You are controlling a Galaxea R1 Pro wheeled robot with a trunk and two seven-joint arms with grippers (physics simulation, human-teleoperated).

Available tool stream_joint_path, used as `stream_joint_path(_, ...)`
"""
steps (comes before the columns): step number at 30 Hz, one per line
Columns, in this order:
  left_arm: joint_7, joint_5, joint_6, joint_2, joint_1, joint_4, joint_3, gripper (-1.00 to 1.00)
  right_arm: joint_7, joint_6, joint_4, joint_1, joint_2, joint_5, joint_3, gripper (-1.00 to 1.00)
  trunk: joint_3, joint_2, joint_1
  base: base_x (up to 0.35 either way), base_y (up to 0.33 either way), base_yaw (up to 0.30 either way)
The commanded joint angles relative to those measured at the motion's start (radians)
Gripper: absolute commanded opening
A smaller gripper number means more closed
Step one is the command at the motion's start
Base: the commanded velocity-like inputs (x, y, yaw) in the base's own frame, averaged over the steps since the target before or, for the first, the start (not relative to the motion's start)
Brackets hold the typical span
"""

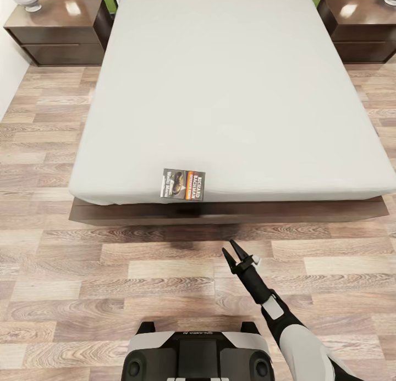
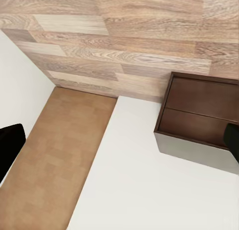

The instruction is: In the bedroom, move the book from the bed onto either nightstand, and place the two sandals side by side next to the bed.

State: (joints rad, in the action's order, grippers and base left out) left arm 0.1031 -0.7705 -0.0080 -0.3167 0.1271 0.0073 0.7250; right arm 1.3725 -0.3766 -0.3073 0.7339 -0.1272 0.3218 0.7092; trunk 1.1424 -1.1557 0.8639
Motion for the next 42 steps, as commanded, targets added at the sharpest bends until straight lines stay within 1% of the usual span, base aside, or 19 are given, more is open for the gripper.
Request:
stream_joint_path(1, 0.001, -0.007, -0.001, 0.0, 0.0, 0.001, 0.008, 1.0, 0.001, -0.01, -0.001, 0.0, 0.0, 0.004, 0.001, 1.0, 0.0, 0.0, 0.0, 0.0, 0.129, 0.0)
stream_joint_path(5, 0.001, -0.006, -0.002, 0.002, -0.001, 0.001, 0.009, 1.0, -0.021, 0.03, 0.003, 0.0, -0.01, 0.005, -0.002, 1.0, 0.0, 0.0, 0.0, 0.0, 0.191, 0.0)
stream_joint_path(10, 0.001, -0.006, -0.007, 0.003, -0.001, 0.0, 0.01, 1.0, -0.035, 0.057, 0.004, 0.001, -0.013, 0.005, -0.003, 1.0, 0.0, 0.0, 0.0, 0.0, 0.133, 0.0)
stream_joint_path(18, 0.001, -0.004, -0.011, 0.002, -0.001, 0.0, 0.01, 1.0, -0.04, 0.066, 0.005, 0.001, -0.014, 0.005, -0.003, 1.0, 0.0, 0.0, 0.0, 0.0, 0.174, 0.0)
stream_joint_path(33, 0.001, -0.004, -0.024, 0.001, -0.002, 0.0, 0.011, 1.0, -0.041, 0.067, 0.01, 0.001, -0.014, 0.019, 0.004, 1.0, 0.0, 0.0, 0.0, 0.0, 0.091, 0.0)
stream_joint_path(35, 0.001, -0.004, -0.025, 0.0, -0.002, 0.0, 0.01, 1.0, -0.041, 0.067, 0.017, 0.001, -0.015, 0.024, 0.006, 1.0, 0.0, 0.0, 0.0, 0.0, 0.097, 0.0)
stream_joint_path(42, 0.001, -0.004, -0.033, 0.0, -0.003, 0.001, 0.01, 1.0, -0.041, 0.068, 0.041, 0.001, -0.016, 0.068, 0.007, 1.0, 0.0, 0.0, 0.0, 0.0, 0.039, 0.0)
